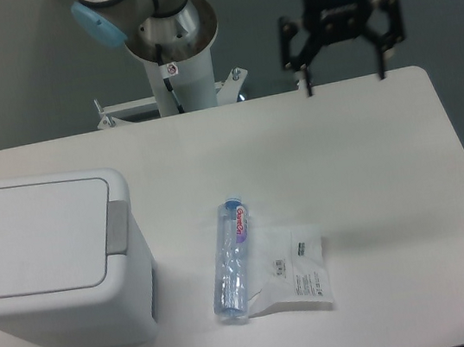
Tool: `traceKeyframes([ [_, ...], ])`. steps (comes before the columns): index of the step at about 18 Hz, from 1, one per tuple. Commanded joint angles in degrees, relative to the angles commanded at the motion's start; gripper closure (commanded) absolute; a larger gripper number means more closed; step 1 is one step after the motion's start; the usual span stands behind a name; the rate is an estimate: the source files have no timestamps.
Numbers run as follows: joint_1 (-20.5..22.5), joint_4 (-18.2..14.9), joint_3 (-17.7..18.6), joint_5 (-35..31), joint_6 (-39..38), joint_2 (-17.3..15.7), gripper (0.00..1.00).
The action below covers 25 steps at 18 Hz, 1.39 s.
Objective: Open the trash can
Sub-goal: 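Move the open gripper down toward the white trash bin's lid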
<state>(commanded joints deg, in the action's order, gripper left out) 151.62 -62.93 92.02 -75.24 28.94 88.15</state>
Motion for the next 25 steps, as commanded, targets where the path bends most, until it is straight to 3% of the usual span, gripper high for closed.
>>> traceKeyframes([
  [3, -3.3, 1.0, 0.0, 1.7, -7.0, 0.4, 0.0],
  [7, -8.1, 6.4, 0.3, 3.3, -17.1, 2.1, 0.0],
  [10, -11.0, 8.5, 0.3, 3.3, -21.5, 3.4, 0.0],
  [18, -15.2, 9.5, 0.3, 3.6, -27.1, 6.2, 0.0],
  [25, -17.7, 9.5, 0.2, 3.4, -27.2, 8.1, 0.0],
])
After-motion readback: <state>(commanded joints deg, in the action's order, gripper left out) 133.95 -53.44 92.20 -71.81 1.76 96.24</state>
